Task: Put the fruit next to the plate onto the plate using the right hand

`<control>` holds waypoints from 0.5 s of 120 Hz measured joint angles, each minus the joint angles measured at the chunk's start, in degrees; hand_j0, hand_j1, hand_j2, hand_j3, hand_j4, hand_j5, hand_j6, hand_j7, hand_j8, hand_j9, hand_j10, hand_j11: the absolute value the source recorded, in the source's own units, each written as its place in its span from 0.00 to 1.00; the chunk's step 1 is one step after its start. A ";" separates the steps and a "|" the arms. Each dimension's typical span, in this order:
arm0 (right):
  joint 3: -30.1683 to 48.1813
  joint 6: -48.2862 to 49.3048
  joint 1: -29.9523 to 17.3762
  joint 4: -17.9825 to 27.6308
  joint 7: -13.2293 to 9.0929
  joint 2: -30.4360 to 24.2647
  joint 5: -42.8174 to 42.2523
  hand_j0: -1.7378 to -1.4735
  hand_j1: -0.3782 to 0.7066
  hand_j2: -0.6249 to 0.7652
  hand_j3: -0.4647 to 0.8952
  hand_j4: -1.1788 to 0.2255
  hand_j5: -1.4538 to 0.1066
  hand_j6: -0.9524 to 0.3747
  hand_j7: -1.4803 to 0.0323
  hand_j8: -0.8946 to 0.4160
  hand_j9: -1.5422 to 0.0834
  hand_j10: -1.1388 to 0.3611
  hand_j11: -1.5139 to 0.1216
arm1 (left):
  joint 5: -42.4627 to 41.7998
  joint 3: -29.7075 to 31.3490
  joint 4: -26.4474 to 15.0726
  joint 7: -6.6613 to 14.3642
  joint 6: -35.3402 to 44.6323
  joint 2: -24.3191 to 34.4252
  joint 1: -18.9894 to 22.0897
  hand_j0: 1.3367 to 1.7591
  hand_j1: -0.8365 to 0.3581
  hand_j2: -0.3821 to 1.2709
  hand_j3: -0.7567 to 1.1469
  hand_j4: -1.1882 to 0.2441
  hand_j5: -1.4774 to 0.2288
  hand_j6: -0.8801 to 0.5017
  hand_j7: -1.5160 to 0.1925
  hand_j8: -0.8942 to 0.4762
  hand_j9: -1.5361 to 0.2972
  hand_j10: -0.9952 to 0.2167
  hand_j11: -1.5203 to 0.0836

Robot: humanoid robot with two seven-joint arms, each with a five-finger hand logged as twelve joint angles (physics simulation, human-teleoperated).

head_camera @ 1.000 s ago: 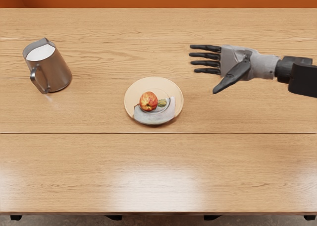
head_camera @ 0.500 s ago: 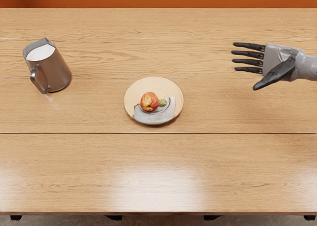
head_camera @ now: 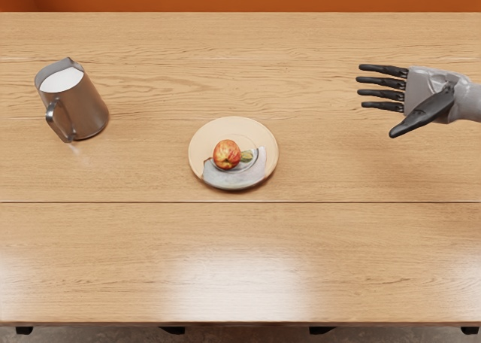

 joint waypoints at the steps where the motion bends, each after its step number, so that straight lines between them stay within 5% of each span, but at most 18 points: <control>1: 0.00 0.00 0.00 0.00 0.00 0.00 0.00 0.30 0.07 0.45 0.34 0.81 0.90 0.69 0.95 0.66 0.92 0.74 0.90 | 0.00 0.00 0.00 0.00 0.00 0.00 0.00 0.76 0.76 0.26 0.40 0.67 0.69 0.47 0.71 0.48 0.67 0.63 0.76; 60: 0.00 0.00 0.00 0.00 0.00 -0.01 0.00 0.30 0.07 0.45 0.34 0.81 0.90 0.69 0.95 0.66 0.92 0.74 0.90 | 0.00 0.00 0.00 0.00 0.00 0.00 0.00 0.76 0.76 0.26 0.40 0.67 0.69 0.47 0.71 0.48 0.67 0.63 0.76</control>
